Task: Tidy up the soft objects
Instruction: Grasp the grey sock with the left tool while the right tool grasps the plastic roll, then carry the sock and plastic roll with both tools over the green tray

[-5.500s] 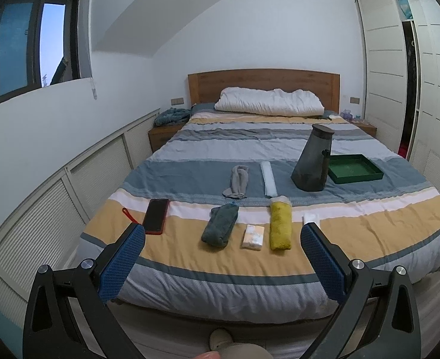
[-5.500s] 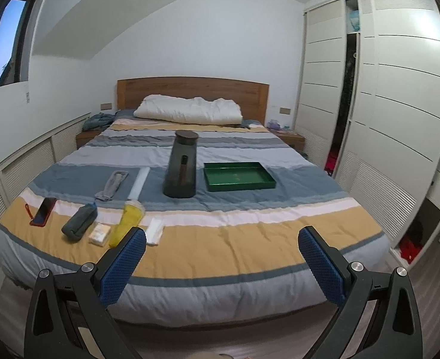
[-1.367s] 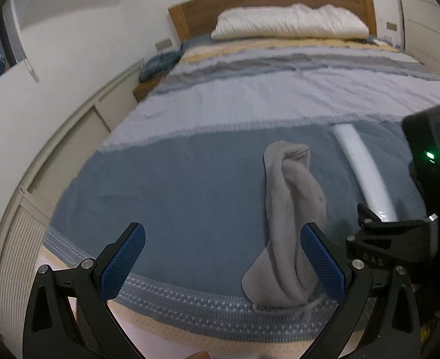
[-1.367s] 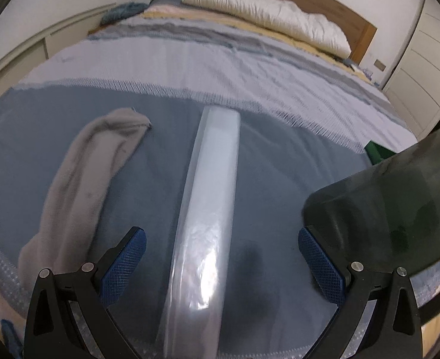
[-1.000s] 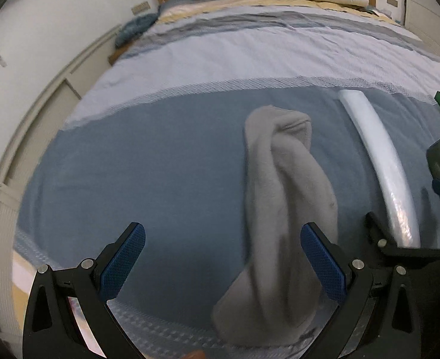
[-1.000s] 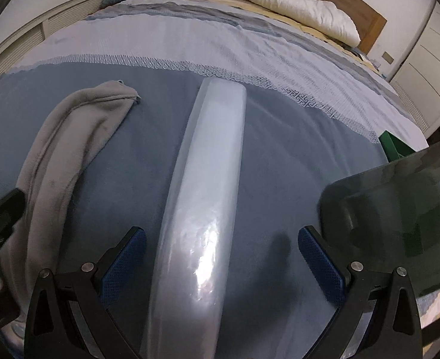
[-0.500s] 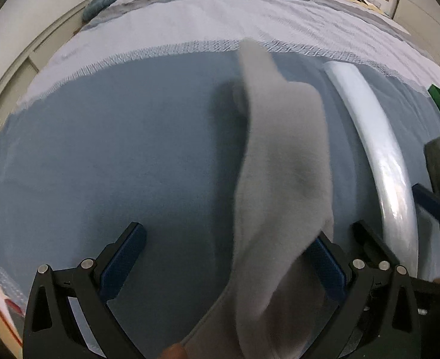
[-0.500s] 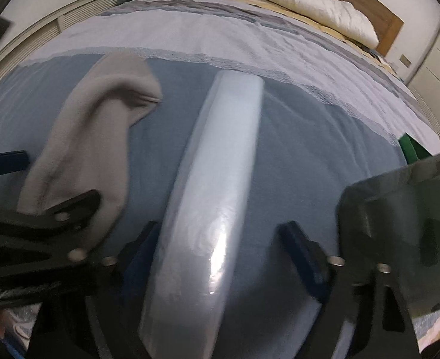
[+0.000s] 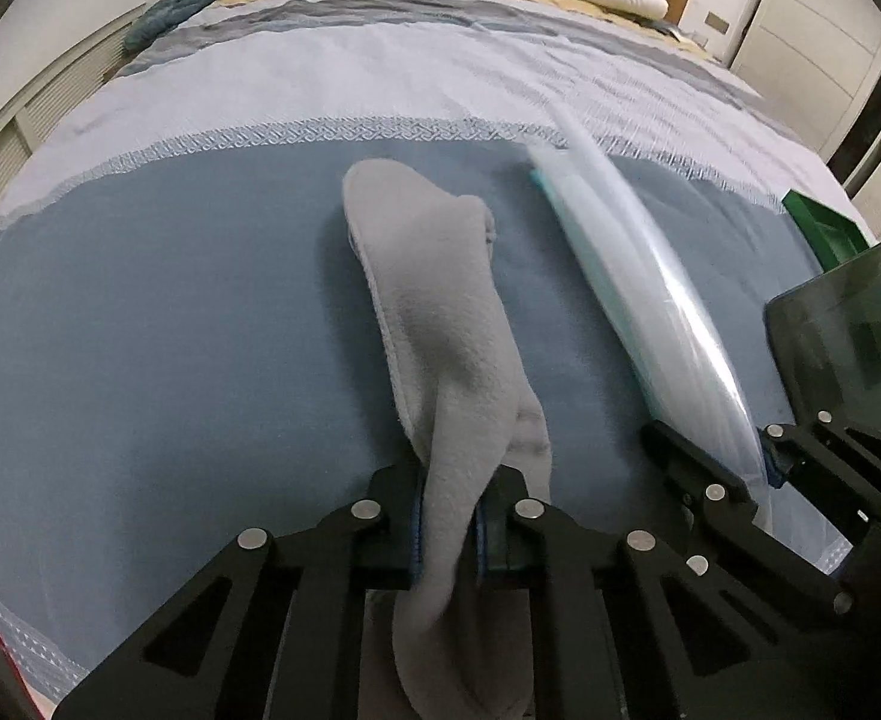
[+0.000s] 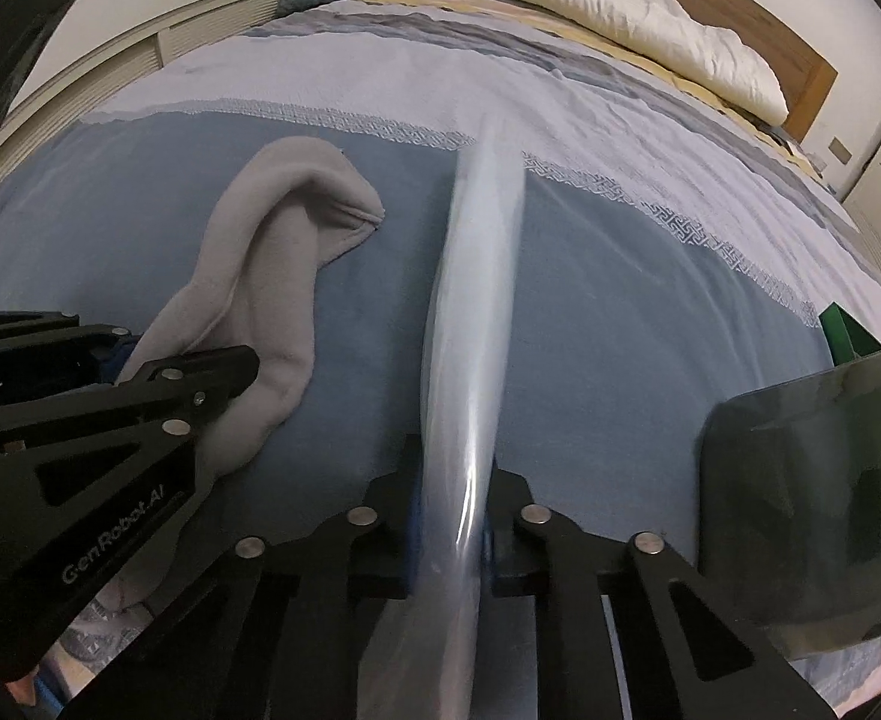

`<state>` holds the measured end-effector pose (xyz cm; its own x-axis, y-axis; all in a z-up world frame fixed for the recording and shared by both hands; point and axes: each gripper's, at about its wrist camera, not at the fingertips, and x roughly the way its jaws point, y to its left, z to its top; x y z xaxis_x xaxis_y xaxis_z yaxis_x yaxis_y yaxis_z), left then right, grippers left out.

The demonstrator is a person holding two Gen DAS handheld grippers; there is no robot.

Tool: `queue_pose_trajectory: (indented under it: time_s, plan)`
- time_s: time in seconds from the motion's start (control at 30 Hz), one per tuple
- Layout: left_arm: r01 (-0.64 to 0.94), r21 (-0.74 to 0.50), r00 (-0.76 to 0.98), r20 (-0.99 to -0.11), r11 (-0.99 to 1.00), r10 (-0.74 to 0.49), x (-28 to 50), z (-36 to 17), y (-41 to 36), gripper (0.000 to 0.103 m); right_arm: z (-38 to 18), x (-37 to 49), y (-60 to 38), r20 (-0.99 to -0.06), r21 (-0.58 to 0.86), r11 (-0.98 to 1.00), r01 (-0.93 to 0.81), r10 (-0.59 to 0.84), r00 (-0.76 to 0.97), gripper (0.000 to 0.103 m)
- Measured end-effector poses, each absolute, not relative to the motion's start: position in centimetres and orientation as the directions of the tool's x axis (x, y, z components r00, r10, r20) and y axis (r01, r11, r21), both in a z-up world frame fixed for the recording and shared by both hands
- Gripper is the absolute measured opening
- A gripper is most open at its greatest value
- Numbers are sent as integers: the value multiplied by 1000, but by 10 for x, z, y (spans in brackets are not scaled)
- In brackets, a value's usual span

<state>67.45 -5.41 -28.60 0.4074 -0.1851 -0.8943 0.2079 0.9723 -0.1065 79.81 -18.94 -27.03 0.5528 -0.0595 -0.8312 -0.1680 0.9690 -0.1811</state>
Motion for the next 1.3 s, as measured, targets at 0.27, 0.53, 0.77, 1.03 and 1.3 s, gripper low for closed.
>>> queue_pose_trajectory:
  time_s: [0.27, 0.53, 0.77, 1.03, 1.3]
  plan:
    - [198, -65, 490, -858, 978, -156, 672, -269, -42, 7, -255, 792, -191, -811, -186, 966, -180, -48, 583, 11]
    - [187, -99, 541, -820, 977, -187, 659, -239, -23, 7, -219, 771, -185, -762, -206, 962, -180, -42, 647, 11]
    - [175, -62, 585, -796, 983, -155, 640, -210, -13, 7, -195, 745, -188, -735, -188, 966, -179, -18, 678, 11]
    - [167, 4, 655, -748, 986, -108, 602, -164, -20, 7, -154, 677, -202, -702, -164, 969, -185, 17, 712, 11]
    - [189, 44, 710, -696, 981, -106, 517, -113, -48, 7, -112, 563, -239, -677, -157, 973, -168, 18, 736, 11]
